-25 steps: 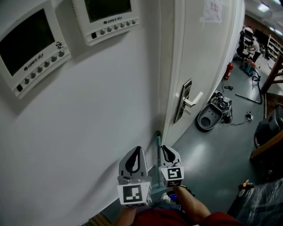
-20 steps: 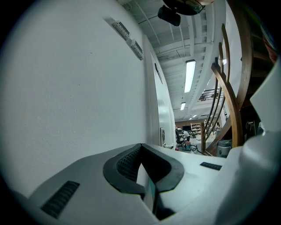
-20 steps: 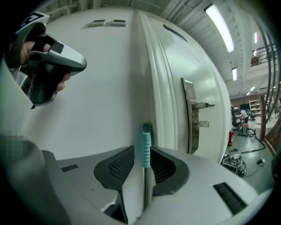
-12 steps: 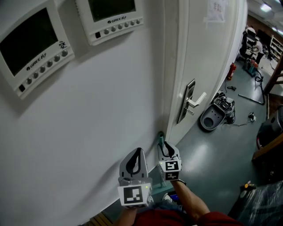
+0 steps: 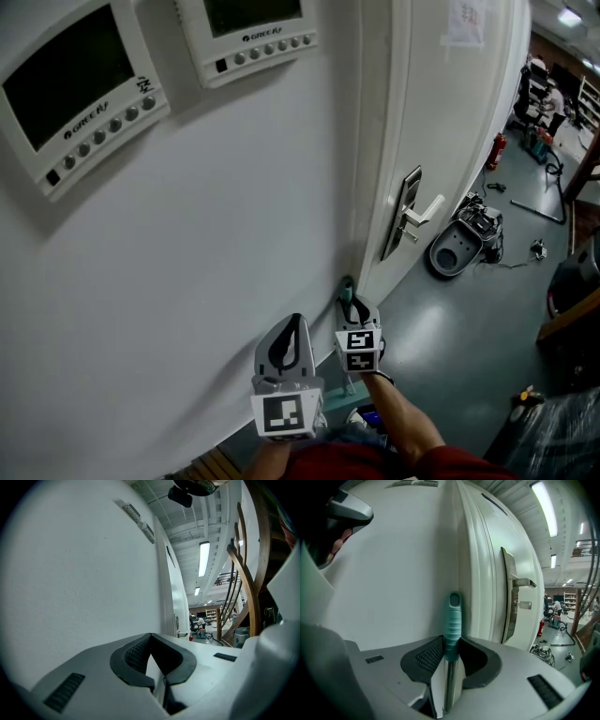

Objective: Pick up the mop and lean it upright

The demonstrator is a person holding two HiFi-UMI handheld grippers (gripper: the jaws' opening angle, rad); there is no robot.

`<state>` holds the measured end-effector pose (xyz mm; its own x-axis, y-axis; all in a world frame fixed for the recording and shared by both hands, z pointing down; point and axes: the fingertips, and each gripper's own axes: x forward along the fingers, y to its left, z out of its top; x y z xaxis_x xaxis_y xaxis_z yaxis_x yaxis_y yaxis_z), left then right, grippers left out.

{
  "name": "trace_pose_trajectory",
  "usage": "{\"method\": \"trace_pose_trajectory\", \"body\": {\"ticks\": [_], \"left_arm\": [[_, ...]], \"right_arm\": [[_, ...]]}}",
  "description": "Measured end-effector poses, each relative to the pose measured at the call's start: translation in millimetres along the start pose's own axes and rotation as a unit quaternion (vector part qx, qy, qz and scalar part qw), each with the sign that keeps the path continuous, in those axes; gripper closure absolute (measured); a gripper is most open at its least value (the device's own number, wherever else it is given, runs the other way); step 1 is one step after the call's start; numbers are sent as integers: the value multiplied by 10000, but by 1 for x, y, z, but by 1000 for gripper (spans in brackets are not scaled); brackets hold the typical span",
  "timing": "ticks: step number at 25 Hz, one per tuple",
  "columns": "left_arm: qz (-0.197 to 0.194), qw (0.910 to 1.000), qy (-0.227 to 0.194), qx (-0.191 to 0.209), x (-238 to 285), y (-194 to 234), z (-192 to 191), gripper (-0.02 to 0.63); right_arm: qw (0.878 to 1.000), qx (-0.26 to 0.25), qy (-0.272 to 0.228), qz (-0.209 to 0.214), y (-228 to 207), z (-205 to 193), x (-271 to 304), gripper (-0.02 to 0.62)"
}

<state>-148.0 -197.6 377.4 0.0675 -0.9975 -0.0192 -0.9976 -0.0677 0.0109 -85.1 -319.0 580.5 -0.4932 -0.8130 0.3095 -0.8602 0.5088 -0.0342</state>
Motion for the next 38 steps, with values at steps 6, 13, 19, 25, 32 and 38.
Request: {"method": "trace_pose_trajectory", "body": {"ticks": [6, 13, 19, 25, 32, 38], "left_arm": [[31, 10000, 3, 1, -2, 3, 0, 592], [41, 10000, 1, -22, -2, 4, 1, 592], [25, 10000, 17, -54, -1, 3, -2, 592], [-6, 10000, 59, -78, 1, 0, -7, 592], [-1, 9999, 80, -86, 4, -1, -8, 592], [-3, 9999, 132, -46, 4, -2, -11, 592]], "right_arm": [[9999, -49, 10, -113, -2, -1, -1, 482], [10000, 4, -6, -86, -2, 0, -7, 483], [9999, 48, -132, -31, 1, -1, -22, 485], [9997, 34, -246, -82, 3, -2, -49, 486], [9992, -96, -395, 32, 11, -9, -83, 486], [9991, -6, -425, 83, 24, 0, -100, 486]]}}
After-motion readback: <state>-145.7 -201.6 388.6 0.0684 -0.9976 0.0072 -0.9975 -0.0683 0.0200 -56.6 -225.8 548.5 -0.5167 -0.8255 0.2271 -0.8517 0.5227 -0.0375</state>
